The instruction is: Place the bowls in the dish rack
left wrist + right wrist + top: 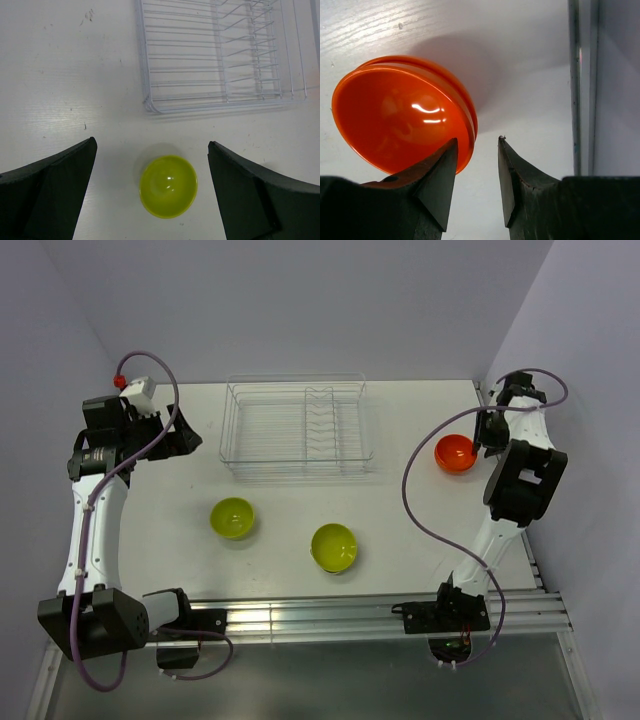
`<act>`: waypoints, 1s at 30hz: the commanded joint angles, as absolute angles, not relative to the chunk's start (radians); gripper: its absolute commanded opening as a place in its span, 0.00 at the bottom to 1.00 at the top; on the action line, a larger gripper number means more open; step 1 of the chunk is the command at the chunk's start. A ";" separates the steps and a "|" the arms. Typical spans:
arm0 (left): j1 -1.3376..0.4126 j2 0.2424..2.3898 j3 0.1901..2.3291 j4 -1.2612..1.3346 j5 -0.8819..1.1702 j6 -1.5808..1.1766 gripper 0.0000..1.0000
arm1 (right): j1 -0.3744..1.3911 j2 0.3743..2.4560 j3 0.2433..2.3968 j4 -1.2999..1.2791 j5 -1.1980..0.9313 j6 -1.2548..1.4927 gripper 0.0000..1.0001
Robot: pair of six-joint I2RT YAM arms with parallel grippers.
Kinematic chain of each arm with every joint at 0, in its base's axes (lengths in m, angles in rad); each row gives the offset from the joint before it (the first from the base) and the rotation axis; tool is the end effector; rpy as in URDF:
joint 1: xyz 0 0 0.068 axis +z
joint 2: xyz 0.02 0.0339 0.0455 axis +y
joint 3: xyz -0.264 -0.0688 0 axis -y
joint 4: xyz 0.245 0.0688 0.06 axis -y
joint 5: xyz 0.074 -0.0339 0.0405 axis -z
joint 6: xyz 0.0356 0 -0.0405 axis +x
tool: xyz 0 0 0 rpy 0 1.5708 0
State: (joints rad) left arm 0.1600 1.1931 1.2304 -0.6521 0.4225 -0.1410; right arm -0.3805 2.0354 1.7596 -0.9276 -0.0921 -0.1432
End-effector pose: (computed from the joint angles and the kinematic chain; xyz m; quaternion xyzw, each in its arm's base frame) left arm 0.2513 0.0258 0.3666 -0.0348 0.8728 -0.1819 0.4515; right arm 0.4002 -0.1565 0.2384 0.1079 0.9762 -0.0035 0.1880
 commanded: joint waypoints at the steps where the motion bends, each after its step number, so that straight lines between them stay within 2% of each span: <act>1: 0.158 1.160 1.221 -0.621 0.449 -0.121 1.00 | -0.387 2.046 1.752 -0.896 -0.078 -0.149 0.45; 12: 0.158 1.178 1.232 -0.627 0.454 -0.121 0.99 | -0.387 2.080 1.769 -0.905 -0.095 -0.144 0.41; 17: 0.158 1.187 1.236 -0.624 0.463 -0.129 0.99 | -0.388 2.082 1.775 -0.911 -0.107 -0.146 0.31; 27: 0.158 1.184 1.232 -0.630 0.459 -0.126 0.99 | -0.388 2.082 1.815 -0.957 -0.133 -0.141 0.00; 30: 0.158 1.181 1.236 -0.630 0.449 -0.123 0.99 | -0.388 2.075 1.832 -0.979 -0.150 -0.132 0.00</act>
State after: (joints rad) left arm 0.1600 1.1931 1.2266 -0.6525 0.4335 -0.1371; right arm -0.3805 2.0785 1.7725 -0.9485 -0.1249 -0.1459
